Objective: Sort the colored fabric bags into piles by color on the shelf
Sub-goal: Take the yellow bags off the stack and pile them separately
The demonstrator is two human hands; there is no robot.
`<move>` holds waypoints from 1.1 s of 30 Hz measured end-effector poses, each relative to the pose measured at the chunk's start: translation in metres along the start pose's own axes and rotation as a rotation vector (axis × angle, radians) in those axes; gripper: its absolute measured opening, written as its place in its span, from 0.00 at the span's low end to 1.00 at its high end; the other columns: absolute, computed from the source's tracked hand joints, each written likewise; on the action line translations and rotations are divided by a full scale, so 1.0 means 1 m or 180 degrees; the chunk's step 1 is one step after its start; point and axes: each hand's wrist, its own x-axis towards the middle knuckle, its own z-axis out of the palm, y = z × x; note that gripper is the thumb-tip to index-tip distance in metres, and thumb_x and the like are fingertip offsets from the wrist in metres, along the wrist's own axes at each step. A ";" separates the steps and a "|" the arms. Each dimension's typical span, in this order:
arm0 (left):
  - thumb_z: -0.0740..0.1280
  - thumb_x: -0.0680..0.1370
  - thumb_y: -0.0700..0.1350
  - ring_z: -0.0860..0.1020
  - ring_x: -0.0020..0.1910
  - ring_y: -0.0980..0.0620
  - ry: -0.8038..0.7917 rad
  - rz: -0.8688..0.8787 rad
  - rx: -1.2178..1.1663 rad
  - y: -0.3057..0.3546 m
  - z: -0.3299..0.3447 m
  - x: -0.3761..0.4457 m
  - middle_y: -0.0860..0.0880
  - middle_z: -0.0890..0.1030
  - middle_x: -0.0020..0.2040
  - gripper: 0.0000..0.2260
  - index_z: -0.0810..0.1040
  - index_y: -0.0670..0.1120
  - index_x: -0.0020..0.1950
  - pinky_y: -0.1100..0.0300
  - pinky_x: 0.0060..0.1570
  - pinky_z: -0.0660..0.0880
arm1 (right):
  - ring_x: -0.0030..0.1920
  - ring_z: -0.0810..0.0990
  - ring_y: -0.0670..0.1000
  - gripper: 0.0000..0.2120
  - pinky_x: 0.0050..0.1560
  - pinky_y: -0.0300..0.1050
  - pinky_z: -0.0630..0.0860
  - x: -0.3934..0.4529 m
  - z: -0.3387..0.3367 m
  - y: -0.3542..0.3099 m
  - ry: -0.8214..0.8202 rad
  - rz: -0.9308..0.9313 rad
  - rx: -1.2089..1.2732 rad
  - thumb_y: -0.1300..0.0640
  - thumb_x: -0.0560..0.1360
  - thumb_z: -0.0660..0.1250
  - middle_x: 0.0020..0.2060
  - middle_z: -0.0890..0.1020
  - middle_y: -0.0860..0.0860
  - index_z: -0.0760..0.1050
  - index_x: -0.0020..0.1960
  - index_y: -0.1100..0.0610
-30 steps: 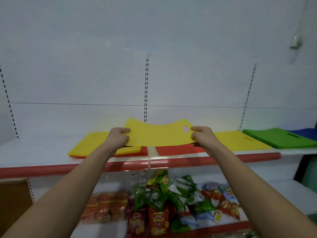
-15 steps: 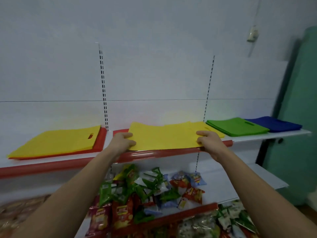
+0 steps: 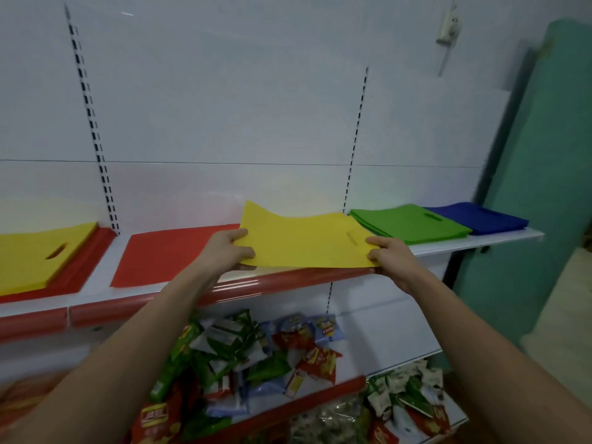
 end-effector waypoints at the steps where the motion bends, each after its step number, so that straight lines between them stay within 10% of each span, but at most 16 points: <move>1: 0.69 0.74 0.29 0.80 0.37 0.54 0.0023 0.0030 0.0078 -0.001 0.006 0.009 0.42 0.71 0.68 0.29 0.67 0.38 0.74 0.67 0.32 0.77 | 0.46 0.74 0.56 0.22 0.44 0.51 0.72 0.012 -0.002 0.002 0.0033 -0.0033 -0.0081 0.70 0.76 0.61 0.61 0.74 0.59 0.71 0.69 0.64; 6: 0.72 0.72 0.32 0.77 0.61 0.46 0.0098 -0.0020 0.0296 -0.013 0.022 0.050 0.44 0.71 0.71 0.33 0.66 0.38 0.75 0.55 0.55 0.75 | 0.41 0.73 0.53 0.22 0.41 0.47 0.68 0.061 -0.004 0.011 0.0048 -0.0133 -0.0379 0.70 0.76 0.61 0.57 0.76 0.59 0.71 0.69 0.64; 16: 0.72 0.72 0.31 0.75 0.54 0.49 0.0572 -0.0356 0.0846 -0.015 0.073 0.094 0.40 0.73 0.67 0.32 0.66 0.35 0.74 0.60 0.45 0.74 | 0.34 0.74 0.51 0.22 0.36 0.47 0.74 0.155 -0.018 0.016 -0.0204 -0.0395 -0.0881 0.71 0.76 0.62 0.48 0.77 0.57 0.70 0.70 0.64; 18: 0.72 0.72 0.34 0.76 0.53 0.48 0.0655 -0.0413 0.1237 -0.013 0.084 0.099 0.40 0.76 0.64 0.30 0.69 0.36 0.73 0.67 0.38 0.75 | 0.38 0.76 0.54 0.23 0.38 0.46 0.72 0.169 -0.021 0.021 -0.0280 -0.0497 -0.1076 0.70 0.75 0.62 0.52 0.79 0.60 0.70 0.70 0.64; 22: 0.71 0.74 0.38 0.73 0.67 0.42 0.0749 -0.0454 0.2085 -0.004 0.104 0.105 0.40 0.73 0.70 0.26 0.72 0.39 0.71 0.56 0.63 0.69 | 0.60 0.77 0.58 0.24 0.48 0.43 0.71 0.187 -0.027 0.028 -0.0430 -0.0677 -0.1620 0.69 0.75 0.62 0.68 0.73 0.60 0.69 0.71 0.66; 27: 0.66 0.77 0.48 0.70 0.69 0.40 0.0650 -0.0810 0.2880 -0.010 0.124 0.107 0.41 0.76 0.67 0.20 0.76 0.45 0.68 0.54 0.68 0.65 | 0.53 0.79 0.63 0.18 0.51 0.52 0.77 0.201 -0.035 0.042 -0.0499 -0.0866 -0.2287 0.67 0.73 0.63 0.57 0.79 0.66 0.75 0.61 0.71; 33: 0.57 0.82 0.53 0.63 0.72 0.40 0.0682 -0.0857 0.3165 -0.002 0.134 0.099 0.43 0.69 0.72 0.20 0.73 0.47 0.71 0.53 0.70 0.58 | 0.63 0.72 0.61 0.21 0.64 0.51 0.70 0.209 -0.048 0.038 -0.0635 -0.1120 -0.2616 0.58 0.76 0.64 0.66 0.72 0.61 0.72 0.68 0.60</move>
